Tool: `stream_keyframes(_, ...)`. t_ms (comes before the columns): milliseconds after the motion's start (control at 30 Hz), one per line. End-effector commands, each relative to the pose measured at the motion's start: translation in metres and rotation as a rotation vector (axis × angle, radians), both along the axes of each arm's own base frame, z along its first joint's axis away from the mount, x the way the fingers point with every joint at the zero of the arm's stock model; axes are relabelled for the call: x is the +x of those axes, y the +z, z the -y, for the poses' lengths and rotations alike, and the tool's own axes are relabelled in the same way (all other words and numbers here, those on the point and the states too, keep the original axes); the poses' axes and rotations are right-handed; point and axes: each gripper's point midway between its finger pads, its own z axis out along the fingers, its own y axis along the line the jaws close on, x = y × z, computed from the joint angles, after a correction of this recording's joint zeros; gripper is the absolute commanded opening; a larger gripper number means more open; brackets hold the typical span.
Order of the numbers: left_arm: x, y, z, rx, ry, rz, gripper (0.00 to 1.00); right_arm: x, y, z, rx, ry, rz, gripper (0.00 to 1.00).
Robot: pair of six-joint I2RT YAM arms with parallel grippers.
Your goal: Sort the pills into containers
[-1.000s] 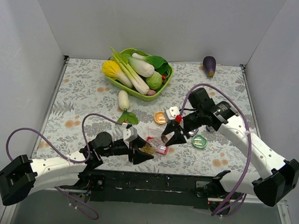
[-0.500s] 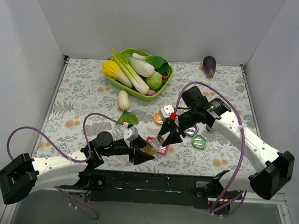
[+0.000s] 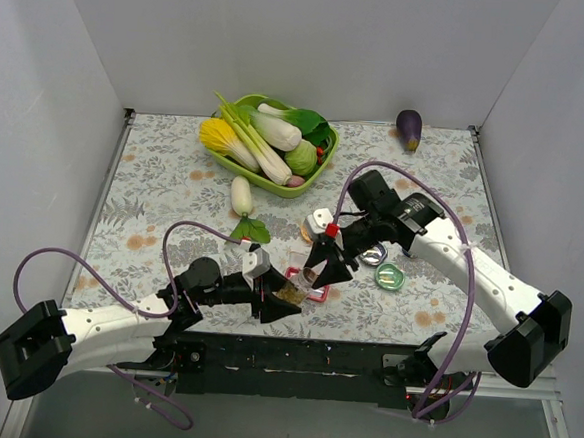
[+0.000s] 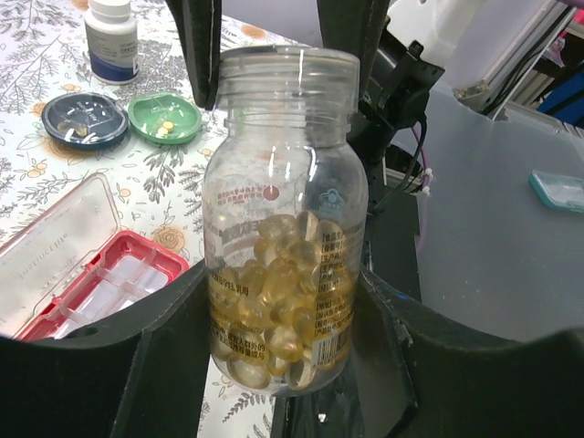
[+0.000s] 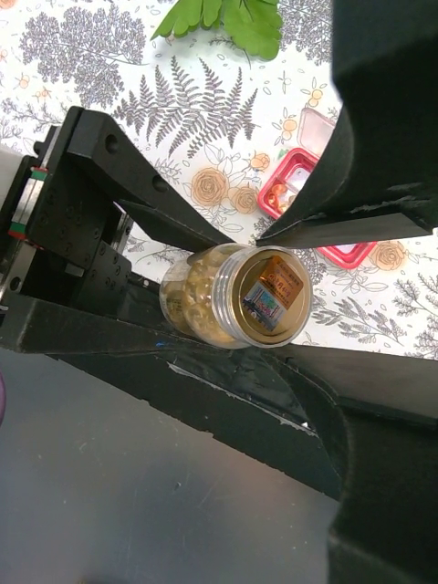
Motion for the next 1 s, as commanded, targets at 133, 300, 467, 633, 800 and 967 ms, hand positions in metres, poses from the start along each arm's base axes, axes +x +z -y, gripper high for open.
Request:
stream_keyframes(133, 0.031, 0.054, 0.008, -0.094, 0.100, 0.213, 0.00, -0.012, -0.026, -0.007, -0.098, 0.025, -0.057, 0.25)
stream_keyframes(300, 0.051, 0.070, 0.012, -0.094, 0.145, 0.312, 0.00, 0.002, -0.033, -0.013, -0.187, -0.042, -0.119, 0.26)
stream_keyframes(467, 0.075, 0.084, 0.011, -0.076, 0.227, 0.399, 0.00, 0.054, -0.035, -0.012, -0.289, -0.290, -0.229, 0.26)
stream_keyframes(633, 0.110, 0.094, 0.010, -0.040, 0.380, 0.443, 0.00, 0.100, -0.047, -0.003, -0.382, -0.609, -0.367, 0.21)
stream_keyframes(800, 0.146, 0.081, 0.018, 0.065, 0.488, 0.466, 0.00, 0.107, -0.048, -0.007, -0.365, -0.710, -0.585, 0.31)
stream_keyframes(967, 0.143, 0.059, 0.028, 0.125, 0.412, 0.474, 0.00, 0.123, 0.006, 0.000, -0.186, -0.622, -0.581, 0.79)
